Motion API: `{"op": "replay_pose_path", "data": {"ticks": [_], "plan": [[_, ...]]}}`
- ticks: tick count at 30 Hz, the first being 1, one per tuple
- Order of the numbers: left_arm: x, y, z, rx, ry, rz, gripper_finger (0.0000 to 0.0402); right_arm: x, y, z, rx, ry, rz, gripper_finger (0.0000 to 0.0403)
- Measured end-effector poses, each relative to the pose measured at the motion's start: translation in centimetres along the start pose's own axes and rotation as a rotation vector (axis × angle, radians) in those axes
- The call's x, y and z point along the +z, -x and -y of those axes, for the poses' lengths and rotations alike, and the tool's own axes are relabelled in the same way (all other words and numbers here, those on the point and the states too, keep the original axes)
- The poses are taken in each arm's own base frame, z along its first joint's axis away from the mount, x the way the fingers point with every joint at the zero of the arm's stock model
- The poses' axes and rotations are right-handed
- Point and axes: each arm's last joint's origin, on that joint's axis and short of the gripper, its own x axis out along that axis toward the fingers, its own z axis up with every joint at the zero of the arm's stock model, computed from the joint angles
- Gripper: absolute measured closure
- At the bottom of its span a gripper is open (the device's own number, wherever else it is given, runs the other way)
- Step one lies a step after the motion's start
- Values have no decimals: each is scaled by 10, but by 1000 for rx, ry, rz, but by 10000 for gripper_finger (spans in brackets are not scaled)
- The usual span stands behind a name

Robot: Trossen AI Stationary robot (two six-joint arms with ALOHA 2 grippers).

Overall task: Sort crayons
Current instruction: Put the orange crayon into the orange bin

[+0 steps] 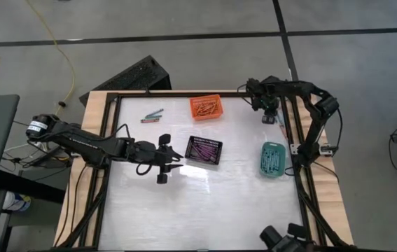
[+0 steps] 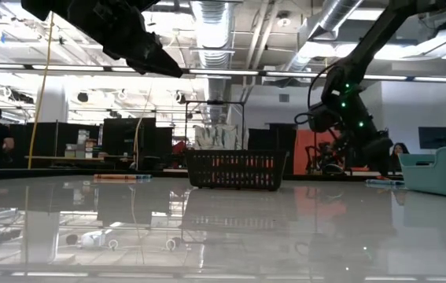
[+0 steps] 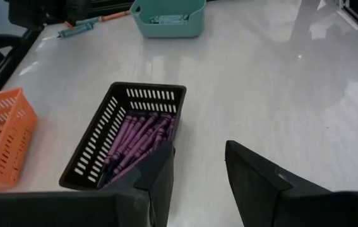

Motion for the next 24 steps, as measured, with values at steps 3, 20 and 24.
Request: {"op": "replay_pose_path", "data": {"ticks": [3, 20, 24], "plan": [[0, 0, 0, 0, -3, -1, 269, 4, -1, -3, 3, 21, -3, 280], [0, 0, 2, -5, -4, -2, 269, 15, -8, -12, -8, 85, -34, 331], [0, 0, 2, -5, -4, 2, 269, 17, -6, -15, -18, 101, -36, 358]]}}
